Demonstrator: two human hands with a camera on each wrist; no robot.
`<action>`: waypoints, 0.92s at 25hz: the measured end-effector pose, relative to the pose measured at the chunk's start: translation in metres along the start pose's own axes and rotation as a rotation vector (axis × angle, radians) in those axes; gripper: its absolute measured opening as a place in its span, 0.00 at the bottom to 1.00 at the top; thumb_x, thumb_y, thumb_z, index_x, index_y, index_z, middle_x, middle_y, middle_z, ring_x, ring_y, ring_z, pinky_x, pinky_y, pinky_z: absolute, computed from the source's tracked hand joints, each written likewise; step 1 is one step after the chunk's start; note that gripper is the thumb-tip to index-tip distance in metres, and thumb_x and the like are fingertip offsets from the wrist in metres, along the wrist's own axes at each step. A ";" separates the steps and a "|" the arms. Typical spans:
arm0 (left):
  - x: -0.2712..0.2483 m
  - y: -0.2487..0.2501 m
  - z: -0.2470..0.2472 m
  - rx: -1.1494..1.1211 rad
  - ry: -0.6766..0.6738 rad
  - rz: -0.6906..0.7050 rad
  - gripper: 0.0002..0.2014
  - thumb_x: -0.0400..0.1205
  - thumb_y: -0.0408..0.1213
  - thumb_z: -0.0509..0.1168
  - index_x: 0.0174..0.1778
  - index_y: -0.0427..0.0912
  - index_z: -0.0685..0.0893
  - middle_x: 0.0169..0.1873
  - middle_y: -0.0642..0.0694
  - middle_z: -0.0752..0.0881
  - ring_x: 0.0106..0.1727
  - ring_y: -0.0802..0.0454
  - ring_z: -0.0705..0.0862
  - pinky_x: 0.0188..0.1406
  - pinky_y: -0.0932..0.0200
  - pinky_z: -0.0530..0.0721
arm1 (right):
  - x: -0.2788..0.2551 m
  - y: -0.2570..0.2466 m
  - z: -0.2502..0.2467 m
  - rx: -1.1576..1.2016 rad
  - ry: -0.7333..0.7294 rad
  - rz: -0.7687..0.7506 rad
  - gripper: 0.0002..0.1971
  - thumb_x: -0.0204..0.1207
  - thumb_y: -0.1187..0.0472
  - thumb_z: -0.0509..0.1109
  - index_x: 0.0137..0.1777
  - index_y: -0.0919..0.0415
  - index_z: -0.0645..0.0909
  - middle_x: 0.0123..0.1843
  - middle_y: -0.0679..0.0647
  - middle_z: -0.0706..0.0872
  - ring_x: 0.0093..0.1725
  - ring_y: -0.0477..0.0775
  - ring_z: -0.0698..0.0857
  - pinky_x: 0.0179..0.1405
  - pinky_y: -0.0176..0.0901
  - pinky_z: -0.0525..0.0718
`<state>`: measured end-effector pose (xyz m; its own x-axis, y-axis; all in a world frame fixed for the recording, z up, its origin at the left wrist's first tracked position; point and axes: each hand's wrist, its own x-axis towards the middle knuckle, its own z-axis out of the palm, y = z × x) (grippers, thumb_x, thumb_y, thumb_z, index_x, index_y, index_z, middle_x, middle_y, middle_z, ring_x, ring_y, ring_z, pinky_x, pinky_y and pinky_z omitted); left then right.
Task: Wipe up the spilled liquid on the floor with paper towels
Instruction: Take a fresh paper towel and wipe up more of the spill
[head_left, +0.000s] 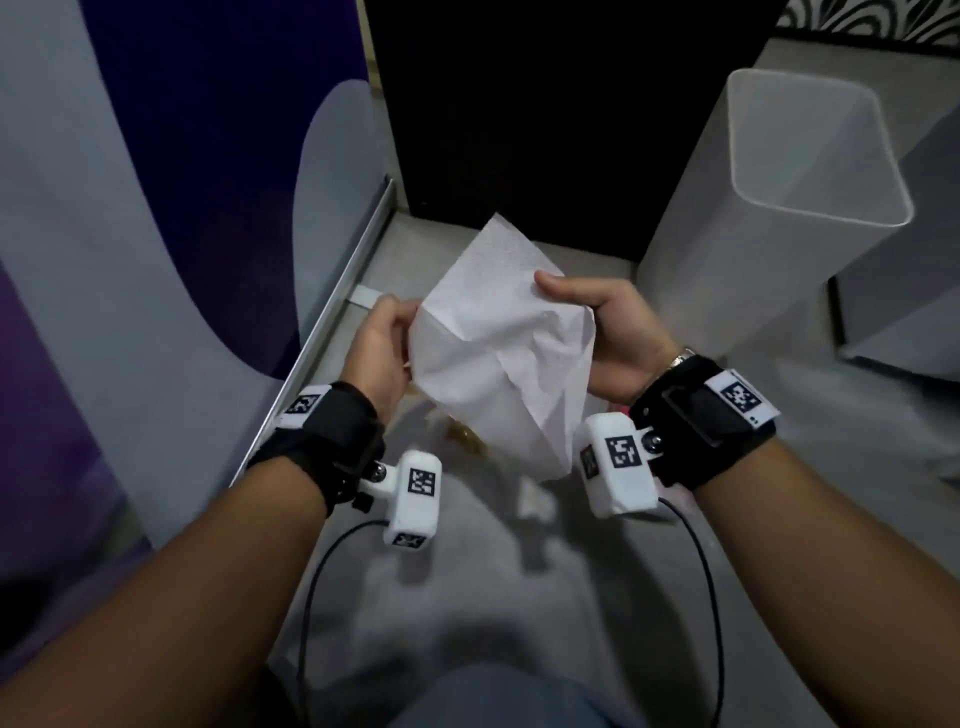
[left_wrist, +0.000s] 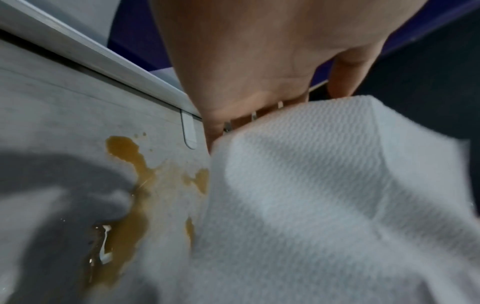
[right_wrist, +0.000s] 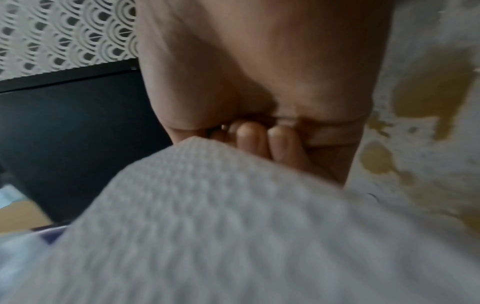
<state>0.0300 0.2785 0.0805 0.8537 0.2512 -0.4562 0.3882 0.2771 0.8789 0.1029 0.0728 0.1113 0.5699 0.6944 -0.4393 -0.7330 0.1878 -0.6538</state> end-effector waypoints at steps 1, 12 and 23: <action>-0.001 0.002 -0.008 -0.032 -0.065 -0.014 0.16 0.79 0.51 0.58 0.44 0.42 0.82 0.38 0.44 0.84 0.38 0.48 0.82 0.34 0.58 0.77 | 0.010 0.011 -0.004 0.019 0.013 0.032 0.19 0.82 0.59 0.67 0.70 0.67 0.79 0.64 0.61 0.85 0.62 0.61 0.85 0.73 0.54 0.78; -0.009 -0.075 -0.056 -0.035 0.135 -0.187 0.16 0.76 0.27 0.70 0.60 0.33 0.87 0.56 0.35 0.90 0.58 0.36 0.88 0.61 0.44 0.83 | 0.035 0.136 -0.063 0.320 0.189 0.121 0.43 0.75 0.21 0.55 0.77 0.53 0.78 0.75 0.59 0.82 0.73 0.66 0.81 0.75 0.67 0.74; -0.017 -0.122 -0.090 0.053 0.276 -0.104 0.35 0.72 0.20 0.70 0.72 0.55 0.78 0.55 0.38 0.89 0.54 0.39 0.88 0.57 0.44 0.85 | 0.023 0.167 -0.074 -0.252 0.597 -0.133 0.39 0.70 0.79 0.77 0.77 0.50 0.70 0.62 0.61 0.84 0.46 0.51 0.90 0.40 0.42 0.89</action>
<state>-0.0637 0.3242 -0.0313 0.6846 0.4687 -0.5582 0.4922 0.2677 0.8283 0.0212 0.0688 -0.0533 0.8109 0.1587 -0.5632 -0.5738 0.0269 -0.8185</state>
